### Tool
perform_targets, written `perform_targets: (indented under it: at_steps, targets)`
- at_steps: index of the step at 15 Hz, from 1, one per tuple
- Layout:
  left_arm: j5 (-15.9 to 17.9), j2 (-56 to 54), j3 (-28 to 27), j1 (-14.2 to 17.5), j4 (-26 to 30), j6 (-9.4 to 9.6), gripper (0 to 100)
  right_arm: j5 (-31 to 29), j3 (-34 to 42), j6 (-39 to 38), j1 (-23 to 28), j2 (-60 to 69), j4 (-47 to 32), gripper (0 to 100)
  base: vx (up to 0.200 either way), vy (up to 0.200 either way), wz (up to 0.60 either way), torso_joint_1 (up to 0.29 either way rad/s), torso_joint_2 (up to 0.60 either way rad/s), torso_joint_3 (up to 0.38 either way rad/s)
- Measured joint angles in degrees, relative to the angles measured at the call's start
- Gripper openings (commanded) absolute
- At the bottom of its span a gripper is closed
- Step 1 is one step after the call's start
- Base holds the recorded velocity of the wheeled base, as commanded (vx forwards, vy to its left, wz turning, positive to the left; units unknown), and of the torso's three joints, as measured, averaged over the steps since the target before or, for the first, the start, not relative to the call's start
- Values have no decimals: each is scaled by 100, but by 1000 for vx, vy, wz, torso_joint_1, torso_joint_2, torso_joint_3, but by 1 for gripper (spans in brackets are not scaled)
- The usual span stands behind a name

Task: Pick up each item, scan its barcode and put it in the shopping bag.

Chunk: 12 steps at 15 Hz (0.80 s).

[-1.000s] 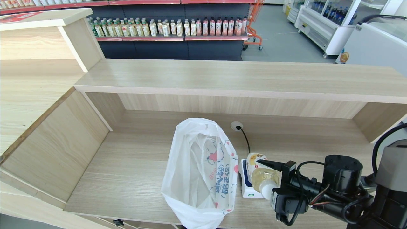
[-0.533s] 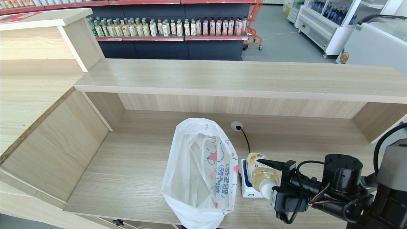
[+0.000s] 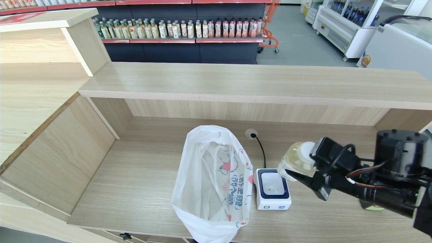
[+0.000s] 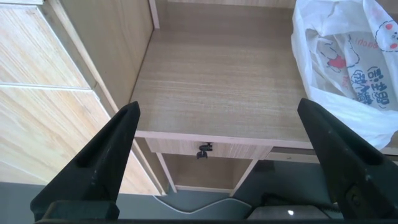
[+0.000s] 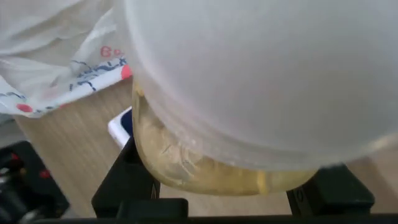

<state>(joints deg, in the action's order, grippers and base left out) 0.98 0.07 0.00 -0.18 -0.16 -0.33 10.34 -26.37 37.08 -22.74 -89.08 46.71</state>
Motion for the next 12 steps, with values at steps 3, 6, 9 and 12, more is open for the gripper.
perform_targets:
  at_steps: [3, 6, 9, 12]
  targets:
    - [0, 0, 0, 0, 0, 0, 100, -172, -282, -2504, -59, 1022, -1075, 0, 0, 67, 0, 1, -1, -1]
    - [0, 0, 0, 2, 2, 0, 100, -197, -358, -3534, -273, 1521, -1212, 0, 0, 200, 0, 1, 1, 4]
    - [0, 0, 0, -2, 0, 1, 100, -213, -361, -3556, -830, 1642, -1215, 0, 0, 200, 0, 17, 9, 2]
    - [0, 0, 0, 2, 2, 9, 100, -618, -282, -3329, -1359, 1476, -1157, 0, 0, 67, 0, -2, -2, 1]
